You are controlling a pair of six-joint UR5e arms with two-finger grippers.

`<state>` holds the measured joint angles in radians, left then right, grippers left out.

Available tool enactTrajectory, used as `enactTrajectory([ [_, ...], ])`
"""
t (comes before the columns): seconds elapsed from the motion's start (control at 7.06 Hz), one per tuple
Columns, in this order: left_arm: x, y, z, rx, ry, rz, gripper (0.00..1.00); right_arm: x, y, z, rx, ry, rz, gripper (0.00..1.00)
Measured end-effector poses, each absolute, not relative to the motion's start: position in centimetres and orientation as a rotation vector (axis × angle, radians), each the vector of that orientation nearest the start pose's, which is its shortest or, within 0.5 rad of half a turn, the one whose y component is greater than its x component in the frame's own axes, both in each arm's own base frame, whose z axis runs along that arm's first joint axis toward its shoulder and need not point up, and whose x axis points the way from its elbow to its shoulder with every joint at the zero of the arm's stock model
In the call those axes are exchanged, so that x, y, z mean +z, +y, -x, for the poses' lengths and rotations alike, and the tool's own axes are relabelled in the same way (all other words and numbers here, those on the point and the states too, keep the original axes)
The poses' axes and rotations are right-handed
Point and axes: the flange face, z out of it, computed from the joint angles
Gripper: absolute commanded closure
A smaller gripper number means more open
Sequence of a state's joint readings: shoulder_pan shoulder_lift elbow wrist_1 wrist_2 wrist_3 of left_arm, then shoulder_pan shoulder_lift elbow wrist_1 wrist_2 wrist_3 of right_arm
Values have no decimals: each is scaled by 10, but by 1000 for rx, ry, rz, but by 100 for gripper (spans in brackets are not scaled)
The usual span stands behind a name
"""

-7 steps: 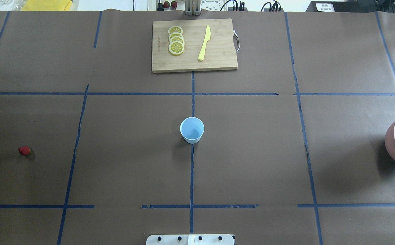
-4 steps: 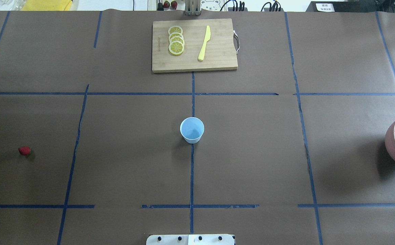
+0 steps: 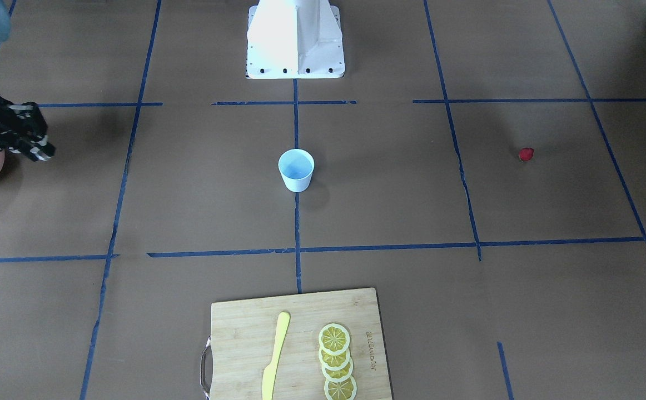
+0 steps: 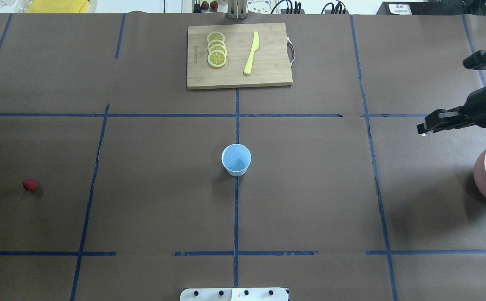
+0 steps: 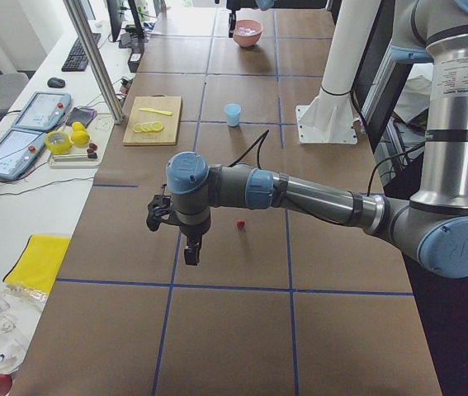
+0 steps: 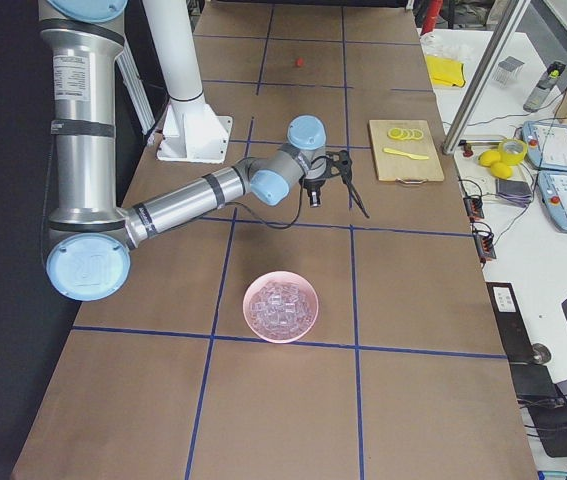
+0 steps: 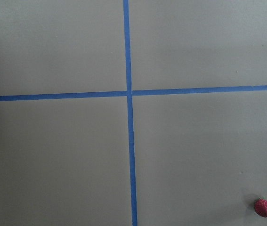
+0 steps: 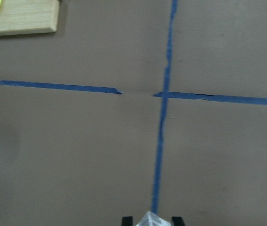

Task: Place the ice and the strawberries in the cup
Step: 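Carry the ice cube over the light-blue cup with the right gripper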

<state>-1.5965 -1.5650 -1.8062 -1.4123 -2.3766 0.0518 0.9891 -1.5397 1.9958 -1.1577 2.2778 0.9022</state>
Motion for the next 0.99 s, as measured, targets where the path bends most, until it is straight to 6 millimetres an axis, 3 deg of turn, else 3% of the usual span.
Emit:
enactTrajectory([
  [0.43,560,-483,70,72,801,-122,0,235,-419,389,95,-1056,-96,99],
  [0.57,560,-483,67,76,802,-121,0,195,-404,440,122,-1024,-97,99],
  [0.71,560,-484,64,82,807,-119,0,165,-395,490,158,-1001,-95,99],
  [0.85,559,-484,62,85,819,-118,0,148,-393,524,178,-982,-101,99],
  [0.99,557,-483,60,87,835,-118,0,140,-395,545,189,-965,-110,99],
])
